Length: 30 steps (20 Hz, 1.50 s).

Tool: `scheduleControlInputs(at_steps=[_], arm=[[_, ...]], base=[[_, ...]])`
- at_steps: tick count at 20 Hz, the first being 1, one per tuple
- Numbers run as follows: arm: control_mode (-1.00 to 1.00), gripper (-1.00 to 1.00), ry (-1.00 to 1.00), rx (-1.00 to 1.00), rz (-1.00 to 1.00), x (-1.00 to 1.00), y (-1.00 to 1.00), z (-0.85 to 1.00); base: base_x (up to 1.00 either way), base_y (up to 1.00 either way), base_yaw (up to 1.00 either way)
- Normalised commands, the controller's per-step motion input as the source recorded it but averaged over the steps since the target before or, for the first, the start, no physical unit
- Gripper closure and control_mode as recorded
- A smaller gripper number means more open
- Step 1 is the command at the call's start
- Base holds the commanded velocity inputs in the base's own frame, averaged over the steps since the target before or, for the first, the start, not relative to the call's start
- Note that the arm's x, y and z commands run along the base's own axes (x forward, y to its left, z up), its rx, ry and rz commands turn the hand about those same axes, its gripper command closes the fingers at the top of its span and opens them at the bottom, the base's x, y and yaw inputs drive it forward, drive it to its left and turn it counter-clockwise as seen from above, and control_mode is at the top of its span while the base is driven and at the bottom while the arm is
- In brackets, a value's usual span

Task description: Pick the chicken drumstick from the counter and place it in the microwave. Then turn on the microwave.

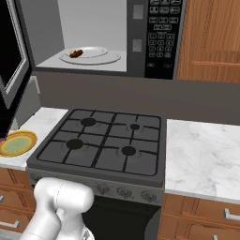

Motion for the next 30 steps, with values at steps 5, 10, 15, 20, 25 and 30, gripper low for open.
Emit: scheduleControlInputs(at_steps=[5, 10, 15, 20, 25, 30], arm=[[-1.00, -1.00, 0.00, 0.00, 0.00, 0.19, -0.38, 0.00], [-1.00, -1.00, 0.00, 0.00, 0.00, 0.21, -0.35, 0.01], [-1.00, -1.00, 0.02, 0.00, 0.00, 0.19, -0.34, 0.03], [-1.00, -1.00, 0.07, 0.00, 0.00, 0.28, -0.38, 0.06], [-1.00, -1.00, 0.07, 0.01, 0.01, 0.26, -0.35, 0.09], [-1.00, -1.00, 0.10, 0.01, 0.01, 0.26, -0.34, 0.04]], base=[[0.00, 0.00, 0.00], [0.00, 0.00, 0.00], [0.00, 0.00, 0.00], [0.00, 0.00, 0.00], [0.00, 0.00, 0.00], [0.00, 0.00, 0.00]])
